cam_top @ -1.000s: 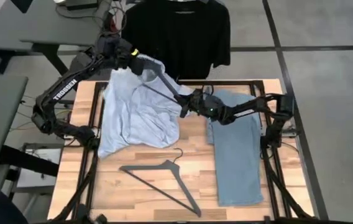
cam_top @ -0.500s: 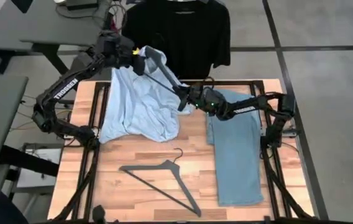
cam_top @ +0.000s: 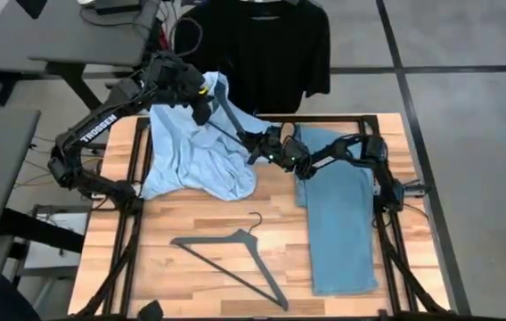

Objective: Hang clothes
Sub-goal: Insert the blue shirt on the grey hanger

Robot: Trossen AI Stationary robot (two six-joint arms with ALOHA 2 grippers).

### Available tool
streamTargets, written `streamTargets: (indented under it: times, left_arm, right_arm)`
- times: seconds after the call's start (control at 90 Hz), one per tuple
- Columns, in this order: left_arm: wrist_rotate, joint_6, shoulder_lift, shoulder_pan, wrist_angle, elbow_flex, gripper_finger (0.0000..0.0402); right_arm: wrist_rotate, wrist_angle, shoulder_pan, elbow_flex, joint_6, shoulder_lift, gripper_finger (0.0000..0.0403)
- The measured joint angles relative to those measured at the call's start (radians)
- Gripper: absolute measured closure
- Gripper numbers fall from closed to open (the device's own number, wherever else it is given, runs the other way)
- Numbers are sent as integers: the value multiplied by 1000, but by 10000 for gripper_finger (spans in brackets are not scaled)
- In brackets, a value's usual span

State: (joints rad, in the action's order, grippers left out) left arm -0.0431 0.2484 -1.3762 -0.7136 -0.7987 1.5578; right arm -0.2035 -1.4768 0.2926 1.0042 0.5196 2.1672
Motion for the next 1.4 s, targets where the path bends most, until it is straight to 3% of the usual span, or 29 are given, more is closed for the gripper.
streamTargets:
  times: [0.389,0.5,0.567,0.656,0.833,0.933,1.033,1.211,1.4]
  left_arm:
    - [409,302,10,0,-28,0,319]
    - [466,343,16,-1,-26,0,319]
    - [450,336,20,-1,-46,12,319]
    - [349,284,21,-18,-100,47,319]
    - [-34,130,-9,-60,-222,167,318]
    - [-137,94,-34,-74,-279,262,310]
    - [-118,125,-69,-100,-381,349,297]
    - [93,220,-87,-183,-430,371,282]
    - [59,325,-87,-244,-483,353,281]
  right_arm:
    - [17,-29,-2,4,7,15,374]
    - [25,-30,-2,4,7,15,374]
    - [31,-30,-1,4,7,15,374]
    - [52,-30,5,4,6,14,374]
    - [78,-25,11,4,4,14,374]
    - [78,-23,13,4,4,14,374]
    - [85,-23,13,4,4,14,374]
    - [111,-24,13,4,4,14,374]
    - [133,-29,13,4,4,14,374]
